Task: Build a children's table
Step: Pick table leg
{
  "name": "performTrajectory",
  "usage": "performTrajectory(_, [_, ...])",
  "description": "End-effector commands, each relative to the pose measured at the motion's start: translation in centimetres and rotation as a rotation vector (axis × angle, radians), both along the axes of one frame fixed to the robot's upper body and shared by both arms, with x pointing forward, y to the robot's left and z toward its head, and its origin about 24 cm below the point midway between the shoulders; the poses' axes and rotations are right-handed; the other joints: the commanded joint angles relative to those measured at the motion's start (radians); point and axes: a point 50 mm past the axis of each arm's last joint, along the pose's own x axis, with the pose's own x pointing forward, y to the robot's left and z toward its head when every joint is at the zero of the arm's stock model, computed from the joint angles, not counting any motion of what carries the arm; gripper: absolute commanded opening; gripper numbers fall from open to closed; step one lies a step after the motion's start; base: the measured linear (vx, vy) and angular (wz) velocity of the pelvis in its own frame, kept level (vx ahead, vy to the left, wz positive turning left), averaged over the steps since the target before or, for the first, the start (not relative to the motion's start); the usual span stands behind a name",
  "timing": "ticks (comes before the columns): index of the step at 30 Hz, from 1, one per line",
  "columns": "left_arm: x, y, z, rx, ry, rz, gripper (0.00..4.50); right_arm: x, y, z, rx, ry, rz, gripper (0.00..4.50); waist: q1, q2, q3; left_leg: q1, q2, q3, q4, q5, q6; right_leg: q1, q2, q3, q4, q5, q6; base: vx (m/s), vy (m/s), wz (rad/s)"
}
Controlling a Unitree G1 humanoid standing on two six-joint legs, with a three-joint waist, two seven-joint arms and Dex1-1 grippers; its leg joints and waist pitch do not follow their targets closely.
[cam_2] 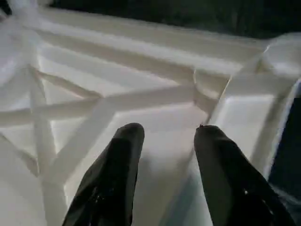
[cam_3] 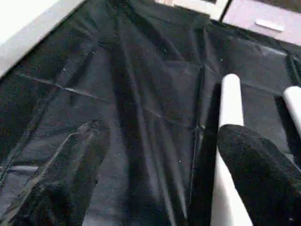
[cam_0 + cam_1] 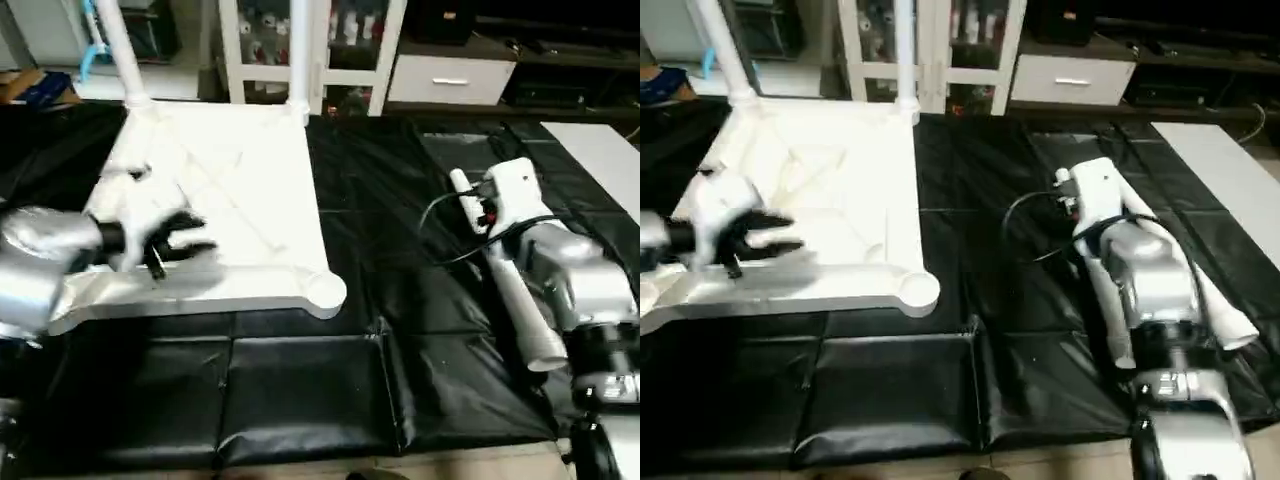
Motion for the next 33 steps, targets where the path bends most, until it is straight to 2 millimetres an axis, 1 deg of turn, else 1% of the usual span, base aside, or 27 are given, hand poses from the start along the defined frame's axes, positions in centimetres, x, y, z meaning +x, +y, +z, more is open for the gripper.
performTrajectory(1, [0.0, -1.0, 1.3, -0.064, -0.014, -0.047, 2.07, 0.3, -1.7, 0.3, -0.038, 0.061, -0.074, 4.43, 0.000, 0.008, -0.064, 0.020, 0.004, 0.014, -0.065, -0.223, -0.016, 0.054, -0.031, 0.029, -0.061, -0.246, -0.218, 0.000, 0.000, 0.00])
performTrajectory(2, [0.0, -2.0, 1.4, -0.098, -0.014, -0.068, 2.07, 0.5, -2.4, 0.1, -0.049, 0.108, -0.104, 4.43, 0.002, 0.008, -0.063, 0.021, 0.005, 0.015, -0.064, -0.232, -0.020, 0.052, -0.030, 0.030, -0.065, -0.255, -0.214, 0.000, 0.000, 0.00])
performTrajectory(3, [0.0, -2.6, 1.3, -0.114, -0.009, -0.073, 2.07, 0.6, -2.6, 0.1, -0.051, 0.115, -0.116, 4.43, 0.002, 0.006, -0.061, 0.022, 0.005, 0.016, -0.063, -0.244, -0.027, 0.051, -0.029, 0.029, -0.065, -0.261, -0.215, 0.000, 0.000, 0.00])
performTrajectory(4, [0.1, -3.9, 1.0, -0.146, 0.001, -0.079, 2.07, 0.7, -3.0, 0.0, -0.046, 0.132, -0.137, 4.43, 0.006, 0.004, -0.063, 0.022, 0.006, 0.017, -0.061, -0.242, -0.030, 0.052, -0.031, 0.030, -0.064, -0.262, -0.210, 0.000, 0.000, 0.00])
performTrajectory(5, [0.1, -4.4, 0.9, -0.159, 0.005, -0.080, 2.07, 0.7, -3.1, -0.1, -0.042, 0.138, -0.145, 4.43, 0.006, 0.002, -0.063, 0.019, 0.006, 0.017, -0.061, -0.237, -0.029, 0.054, -0.030, 0.030, -0.064, -0.258, -0.207, 0.000, 0.000, 0.00])
performTrajectory(6, [0.1, -5.8, 0.5, -0.200, 0.011, -0.094, 2.07, 0.7, -3.4, -0.2, -0.036, 0.159, -0.157, 4.43, 0.008, 0.001, -0.066, 0.014, 0.004, 0.018, -0.059, -0.216, -0.025, 0.058, -0.032, 0.031, -0.061, -0.244, -0.202, 0.000, 0.000, 0.00])
performTrajectory(7, [0.0, -6.0, 0.5, -0.205, 0.011, -0.096, 2.07, 0.7, -3.4, -0.2, -0.035, 0.161, -0.158, 4.43, 0.007, 0.000, -0.068, 0.009, 0.005, 0.016, -0.060, -0.203, -0.024, 0.063, -0.032, 0.030, -0.057, -0.229, -0.204, 0.000, 0.000, 0.00])
performTrajectory(8, [-0.2, -7.4, 0.1, -0.245, 0.025, -0.114, 2.07, 0.6, -3.8, -0.4, -0.051, 0.197, -0.174, 4.43, 0.011, -0.001, -0.067, 0.009, 0.004, 0.016, -0.059, -0.197, -0.021, 0.062, -0.032, 0.030, -0.061, -0.227, -0.202, 0.000, 0.000, 0.00])
performTrajectory(9, [-0.4, -8.3, -0.1, -0.269, 0.042, -0.127, 2.07, 0.5, -4.1, -0.6, -0.078, 0.233, -0.189, 4.43, 0.012, -0.001, -0.071, 0.007, 0.003, 0.016, -0.056, -0.178, -0.014, 0.065, -0.031, 0.029, -0.057, -0.195, -0.210, 0.000, 0.000, 0.00])
performTrajectory(10, [-0.6, -8.8, -0.3, -0.275, 0.060, -0.143, 2.07, 0.4, -4.4, -0.9, -0.113, 0.268, -0.194, 4.43, 0.012, -0.003, -0.073, 0.003, 0.002, 0.016, -0.055, -0.163, -0.011, 0.067, -0.030, 0.027, -0.053, -0.175, -0.215, 0.000, 0.000, 0.00])
performTrajectory(11, [-0.9, -9.4, -0.6, -0.273, 0.074, -0.163, 2.07, 0.3, -4.7, -1.1, -0.145, 0.297, -0.195, 4.43, 0.013, -0.003, -0.073, 0.002, 0.000, 0.017, -0.052, -0.155, -0.002, 0.068, -0.030, 0.028, -0.054, -0.169, -0.214, 0.000, 0.000, 0.00])
performTrajectory(12, [-1.2, -10.3, -0.9, -0.272, 0.089, -0.192, 2.07, 0.2, -4.9, -1.2, -0.137, 0.315, -0.190, 4.43, 0.011, 0.001, -0.075, -0.001, 0.002, 0.015, -0.052, -0.145, 0.001, 0.071, -0.031, 0.027, -0.051, -0.154, -0.218, 0.000, 0.000, 0.00])
performTrajectory(13, [-1.5, -11.0, -1.1, -0.275, 0.100, -0.211, 2.07, 0.1, -5.2, -1.3, -0.126, 0.326, -0.193, 4.43, 0.012, 0.003, -0.074, 0.000, 0.001, 0.016, -0.050, -0.143, 0.003, 0.070, -0.030, 0.027, -0.053, -0.150, -0.218, 0.000, 0.000, 0.00])
performTrajectory(14, [-1.5, -11.1, -1.1, -0.276, 0.101, -0.214, 2.07, 0.1, -5.2, -1.3, -0.124, 0.328, -0.194, 4.43, 0.010, 0.000, -0.075, 0.001, 0.002, 0.017, -0.050, -0.143, 0.005, 0.070, -0.029, 0.027, -0.053, -0.142, -0.221, 0.000, 0.000, 0.00])
performTrajectory(15, [-1.7, -11.5, -1.3, -0.279, 0.108, -0.226, 2.07, 0.0, -5.4, -1.4, -0.109, 0.335, -0.199, 4.43, 0.011, -0.002, -0.076, -0.001, 0.001, 0.018, -0.049, -0.138, 0.012, 0.072, -0.028, 0.026, -0.051, -0.128, -0.229, 0.000, 0.000, 0.00])
performTrajectory(16, [-1.9, -11.9, -1.4, -0.273, 0.108, -0.228, 2.07, -0.1, -5.7, -1.6, -0.092, 0.357, -0.206, 4.43, 0.008, 0.001, -0.077, -0.001, 0.001, 0.017, -0.048, -0.137, 0.015, 0.071, -0.027, 0.025, -0.050, -0.122, -0.234, 0.000, 0.000, 0.00])
performTrajectory(17, [-2.0, -12.2, -1.4, -0.270, 0.112, -0.231, 2.07, -0.3, -5.8, -1.9, -0.083, 0.373, -0.208, 4.43, 0.006, 0.001, -0.076, -0.001, 0.001, 0.016, -0.048, -0.143, 0.016, 0.070, -0.027, 0.025, -0.051, -0.126, -0.238, 0.000, 0.000, 0.00])
performTrajectory(19, [-2.3, -12.7, -1.5, -0.277, 0.125, -0.238, 2.07, -0.9, -5.8, -3.0, -0.041, 0.444, -0.180, 4.43, 0.003, 0.000, -0.075, -0.001, 0.003, 0.015, -0.048, -0.166, 0.021, 0.071, -0.028, 0.023, -0.055, -0.154, -0.240, 0.000, 0.000, 0.00])
performTrajectory(20, [-2.3, -12.7, -1.5, -0.277, 0.127, -0.238, 2.07, -0.9, -5.8, -3.1, -0.040, 0.447, -0.176, 4.43, 0.003, 0.000, -0.074, -0.001, 0.003, 0.015, -0.047, -0.174, 0.022, 0.070, -0.028, 0.023, -0.057, -0.169, -0.239, 0.000, 0.000, 0.00])
performTrajectory(21, [-2.7, -12.9, -1.4, -0.275, 0.138, -0.249, 2.07, -1.2, -5.5, -3.5, -0.015, 0.485, -0.143, 4.43, 0.002, -0.001, -0.074, 0.000, 0.003, 0.015, -0.047, -0.179, 0.021, 0.070, -0.028, 0.023, -0.056, -0.173, -0.239, 0.000, 0.000, 0.00])
performTrajectory(24, [-3.3, -13.0, -1.4, -0.261, 0.156, -0.282, 2.07, -1.7, -5.2, -4.4, 0.020, 0.540, -0.102, 4.43, 0.003, 0.001, -0.072, 0.001, 0.005, 0.013, -0.048, -0.188, 0.022, 0.068, -0.029, 0.021, -0.059, -0.197, -0.237, 0.000, 0.000, 0.00])
performTrajectory(25, [-3.3, -13.1, -1.4, -0.261, 0.157, -0.282, 2.07, -1.7, -5.2, -4.4, 0.021, 0.541, -0.102, 4.43, 0.003, 0.001, -0.072, 0.000, 0.006, 0.013, -0.048, -0.187, 0.020, 0.069, -0.030, 0.021, -0.058, -0.197, -0.237, 0.000, 0.000, 0.00])
performTrajectory(27, [-3.6, -13.2, -1.4, -0.254, 0.168, -0.302, 2.07, -2.1, -5.3, -4.8, 0.025, 0.571, -0.116, 4.43, 0.004, 0.001, -0.072, 0.002, 0.005, 0.014, -0.047, -0.188, 0.017, 0.066, -0.028, 0.022, -0.059, -0.204, -0.238, 0.000, 0.000, 0.00])
performTrajectory(28, [-3.7, -13.3, -1.5, -0.247, 0.171, -0.313, 2.07, -2.3, -5.5, -5.1, 0.029, 0.592, -0.130, 4.43, 0.004, 0.002, -0.072, 0.002, 0.005, 0.013, -0.048, -0.185, 0.016, 0.066, -0.028, 0.021, -0.058, -0.202, -0.239, 0.000, 0.000, 0.00])
performTrajectory(31, [-3.9, -13.4, -1.4, -0.245, 0.174, -0.320, 2.07, -2.6, -6.0, -5.4, 0.035, 0.606, -0.184, 4.05, 0.006, 0.006, -0.072, 0.004, 0.005, 0.014, -0.046, -0.193, 0.005, 0.064, -0.028, 0.022, -0.057, -0.197, -0.243, 0.000, 0.000, 0.00])
performTrajectory(32, [-3.9, -13.4, -1.3, -0.243, 0.170, -0.319, 2.07, -2.6, -6.1, -5.3, 0.039, 0.607, -0.189, 4.05, 0.006, 0.005, -0.071, 0.004, 0.005, 0.014, -0.047, -0.195, 0.004, 0.064, -0.028, 0.021, -0.058, -0.198, -0.242, 0.000, 0.000, 0.00])
performTrajectory(33, [-3.9, -13.5, -1.2, -0.245, 0.169, -0.321, 2.07, -2.6, -6.3, -5.2, 0.039, 0.605, -0.196, 3.90, 0.007, 0.005, -0.071, 0.004, 0.005, 0.013, -0.046, -0.203, 0.003, 0.064, -0.028, 0.021, -0.058, -0.208, -0.239, 0.000, 0.000, 0.00])
